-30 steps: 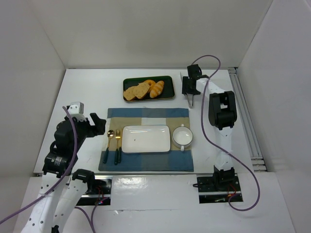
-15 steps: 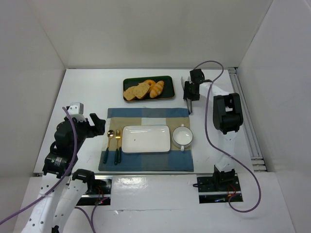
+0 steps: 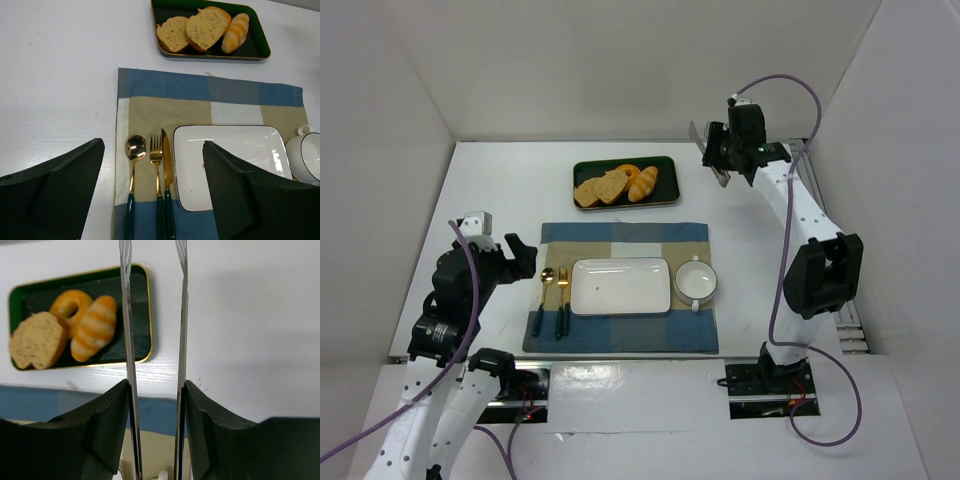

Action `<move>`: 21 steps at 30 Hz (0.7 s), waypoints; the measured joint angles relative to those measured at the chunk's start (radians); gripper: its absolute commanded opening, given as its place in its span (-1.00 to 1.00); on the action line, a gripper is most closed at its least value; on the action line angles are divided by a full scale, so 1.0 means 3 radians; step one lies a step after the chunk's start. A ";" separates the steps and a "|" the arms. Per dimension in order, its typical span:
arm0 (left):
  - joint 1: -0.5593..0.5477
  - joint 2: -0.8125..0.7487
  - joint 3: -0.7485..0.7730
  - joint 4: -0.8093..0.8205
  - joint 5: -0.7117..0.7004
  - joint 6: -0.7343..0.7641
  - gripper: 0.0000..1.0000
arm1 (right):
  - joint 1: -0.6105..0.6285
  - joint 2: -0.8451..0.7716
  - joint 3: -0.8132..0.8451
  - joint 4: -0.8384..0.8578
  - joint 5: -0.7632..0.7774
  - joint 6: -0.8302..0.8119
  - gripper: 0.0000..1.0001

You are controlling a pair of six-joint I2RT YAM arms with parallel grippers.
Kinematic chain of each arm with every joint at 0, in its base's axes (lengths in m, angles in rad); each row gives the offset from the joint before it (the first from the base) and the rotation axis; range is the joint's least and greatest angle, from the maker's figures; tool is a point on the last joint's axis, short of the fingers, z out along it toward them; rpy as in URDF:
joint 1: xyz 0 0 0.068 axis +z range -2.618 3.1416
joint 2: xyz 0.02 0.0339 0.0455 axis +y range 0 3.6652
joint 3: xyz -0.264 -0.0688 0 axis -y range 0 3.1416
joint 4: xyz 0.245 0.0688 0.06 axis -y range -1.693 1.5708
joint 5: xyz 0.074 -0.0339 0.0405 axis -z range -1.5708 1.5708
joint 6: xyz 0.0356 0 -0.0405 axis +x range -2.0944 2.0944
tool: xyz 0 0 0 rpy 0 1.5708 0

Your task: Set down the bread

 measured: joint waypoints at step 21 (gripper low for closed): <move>0.0000 0.0000 -0.0008 0.0000 0.0001 0.0000 0.86 | -0.0024 -0.0033 -0.0997 0.0754 -0.1573 0.0280 0.05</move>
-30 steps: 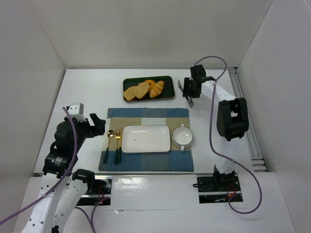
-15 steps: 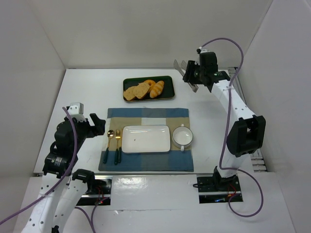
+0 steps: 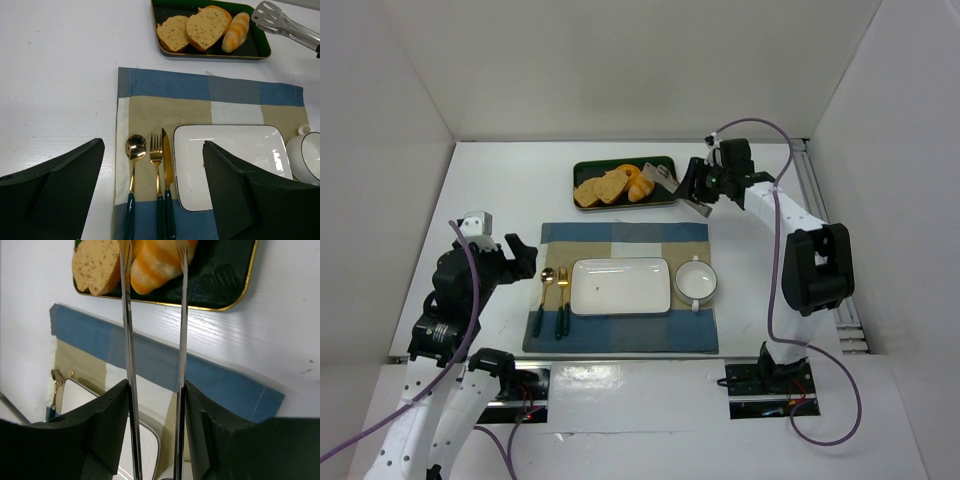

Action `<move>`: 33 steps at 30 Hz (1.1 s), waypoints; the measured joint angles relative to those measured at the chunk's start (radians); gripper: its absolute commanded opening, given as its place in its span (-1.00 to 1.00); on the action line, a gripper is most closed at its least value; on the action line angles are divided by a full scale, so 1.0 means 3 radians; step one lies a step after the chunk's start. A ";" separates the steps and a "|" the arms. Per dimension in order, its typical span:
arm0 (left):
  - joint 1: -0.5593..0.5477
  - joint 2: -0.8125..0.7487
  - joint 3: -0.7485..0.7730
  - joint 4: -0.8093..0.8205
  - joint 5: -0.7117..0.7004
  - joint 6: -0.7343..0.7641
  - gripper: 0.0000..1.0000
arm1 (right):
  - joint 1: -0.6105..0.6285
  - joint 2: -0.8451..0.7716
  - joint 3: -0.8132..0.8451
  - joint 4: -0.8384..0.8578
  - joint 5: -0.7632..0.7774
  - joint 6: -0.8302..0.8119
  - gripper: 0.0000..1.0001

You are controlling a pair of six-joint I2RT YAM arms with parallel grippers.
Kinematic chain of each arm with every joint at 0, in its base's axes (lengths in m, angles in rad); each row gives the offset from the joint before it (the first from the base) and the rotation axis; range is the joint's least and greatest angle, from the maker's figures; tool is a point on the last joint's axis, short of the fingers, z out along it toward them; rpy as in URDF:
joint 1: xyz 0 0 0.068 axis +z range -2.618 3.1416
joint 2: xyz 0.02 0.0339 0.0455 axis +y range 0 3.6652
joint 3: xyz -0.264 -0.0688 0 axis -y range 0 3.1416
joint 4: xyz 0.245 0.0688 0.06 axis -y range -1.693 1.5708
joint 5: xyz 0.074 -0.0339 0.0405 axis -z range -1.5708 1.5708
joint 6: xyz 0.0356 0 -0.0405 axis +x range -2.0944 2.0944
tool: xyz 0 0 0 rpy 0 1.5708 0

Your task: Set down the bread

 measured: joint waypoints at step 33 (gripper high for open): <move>0.0000 0.0000 -0.0001 0.0000 -0.0001 0.0000 0.86 | -0.0058 0.0582 0.0011 0.0505 -0.0122 0.0308 0.28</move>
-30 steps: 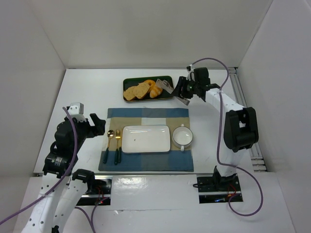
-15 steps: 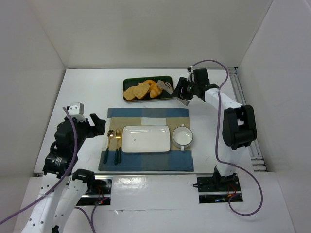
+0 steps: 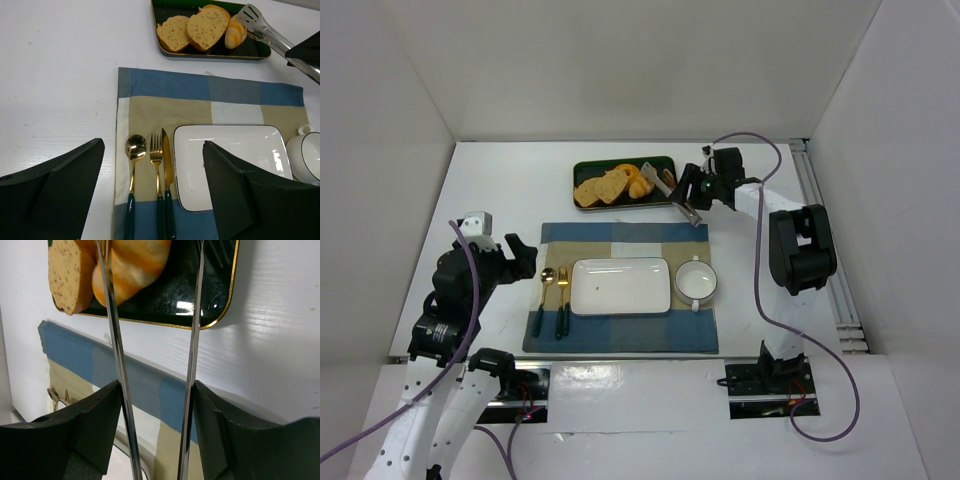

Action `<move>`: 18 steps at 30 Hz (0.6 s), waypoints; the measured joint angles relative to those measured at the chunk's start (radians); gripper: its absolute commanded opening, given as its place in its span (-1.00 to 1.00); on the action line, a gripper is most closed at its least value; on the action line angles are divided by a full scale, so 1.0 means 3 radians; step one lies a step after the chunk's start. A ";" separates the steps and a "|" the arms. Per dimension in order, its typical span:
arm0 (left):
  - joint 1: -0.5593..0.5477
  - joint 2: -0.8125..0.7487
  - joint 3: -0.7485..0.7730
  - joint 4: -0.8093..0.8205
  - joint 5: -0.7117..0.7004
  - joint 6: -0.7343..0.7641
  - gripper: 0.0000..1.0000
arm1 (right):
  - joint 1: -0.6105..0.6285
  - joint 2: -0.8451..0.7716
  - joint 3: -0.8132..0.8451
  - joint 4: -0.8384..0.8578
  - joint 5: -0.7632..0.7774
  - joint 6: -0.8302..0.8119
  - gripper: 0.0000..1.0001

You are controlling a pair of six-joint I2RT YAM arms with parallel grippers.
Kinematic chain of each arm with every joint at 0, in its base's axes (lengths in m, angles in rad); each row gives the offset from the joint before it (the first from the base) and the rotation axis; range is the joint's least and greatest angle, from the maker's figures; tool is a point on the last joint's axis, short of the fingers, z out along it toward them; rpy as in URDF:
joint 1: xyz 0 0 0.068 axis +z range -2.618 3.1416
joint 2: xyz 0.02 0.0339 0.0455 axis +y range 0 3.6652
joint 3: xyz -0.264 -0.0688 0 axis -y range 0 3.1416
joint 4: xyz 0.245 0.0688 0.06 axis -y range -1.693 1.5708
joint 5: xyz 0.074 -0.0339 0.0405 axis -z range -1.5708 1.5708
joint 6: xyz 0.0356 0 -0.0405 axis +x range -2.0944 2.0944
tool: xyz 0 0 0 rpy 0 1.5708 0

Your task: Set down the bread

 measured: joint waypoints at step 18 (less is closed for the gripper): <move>0.0000 -0.0011 0.0000 -0.0001 -0.0015 0.0000 0.88 | 0.0052 0.0313 0.0328 0.0268 -0.0212 0.0234 0.00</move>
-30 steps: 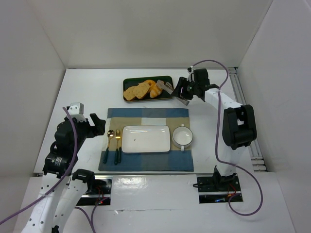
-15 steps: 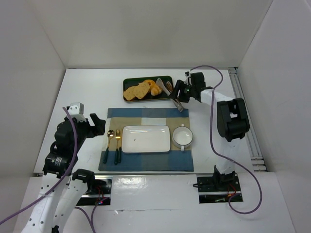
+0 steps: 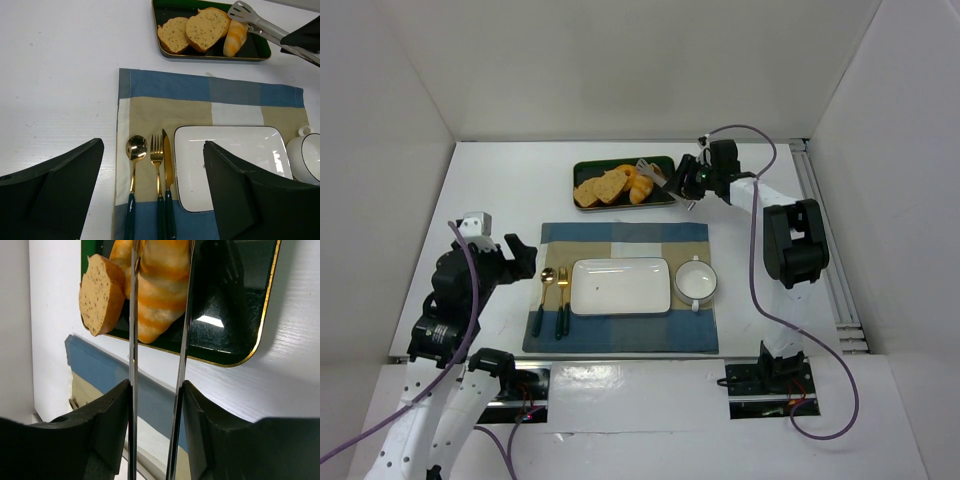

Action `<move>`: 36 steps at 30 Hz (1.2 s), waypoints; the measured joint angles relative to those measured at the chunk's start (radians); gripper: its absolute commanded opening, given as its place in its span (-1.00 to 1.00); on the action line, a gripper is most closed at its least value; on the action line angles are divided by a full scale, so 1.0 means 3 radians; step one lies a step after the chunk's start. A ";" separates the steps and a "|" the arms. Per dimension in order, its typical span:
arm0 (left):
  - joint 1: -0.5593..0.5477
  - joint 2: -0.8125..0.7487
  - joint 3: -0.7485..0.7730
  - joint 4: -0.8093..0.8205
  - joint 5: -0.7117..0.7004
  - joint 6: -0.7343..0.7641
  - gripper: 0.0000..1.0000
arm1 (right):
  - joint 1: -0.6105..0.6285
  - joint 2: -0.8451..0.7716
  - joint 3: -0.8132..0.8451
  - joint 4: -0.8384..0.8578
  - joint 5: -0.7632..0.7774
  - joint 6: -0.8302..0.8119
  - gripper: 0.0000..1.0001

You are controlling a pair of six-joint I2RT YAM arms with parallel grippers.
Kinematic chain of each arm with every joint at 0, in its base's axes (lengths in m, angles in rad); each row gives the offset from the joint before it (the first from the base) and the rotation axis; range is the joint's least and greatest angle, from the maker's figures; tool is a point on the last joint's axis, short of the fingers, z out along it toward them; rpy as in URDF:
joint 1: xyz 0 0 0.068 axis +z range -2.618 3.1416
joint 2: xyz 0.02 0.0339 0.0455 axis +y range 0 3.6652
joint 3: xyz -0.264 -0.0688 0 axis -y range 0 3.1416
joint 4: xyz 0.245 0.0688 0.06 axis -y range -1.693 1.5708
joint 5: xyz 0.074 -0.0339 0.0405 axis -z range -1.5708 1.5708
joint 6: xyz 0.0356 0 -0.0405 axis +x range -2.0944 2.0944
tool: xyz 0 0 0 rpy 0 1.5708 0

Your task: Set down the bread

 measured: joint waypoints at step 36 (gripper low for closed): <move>0.0000 -0.0050 -0.0048 0.0000 -0.0053 -0.0003 0.88 | -0.0127 -0.1058 0.0070 -0.0710 0.0008 -0.0172 -0.38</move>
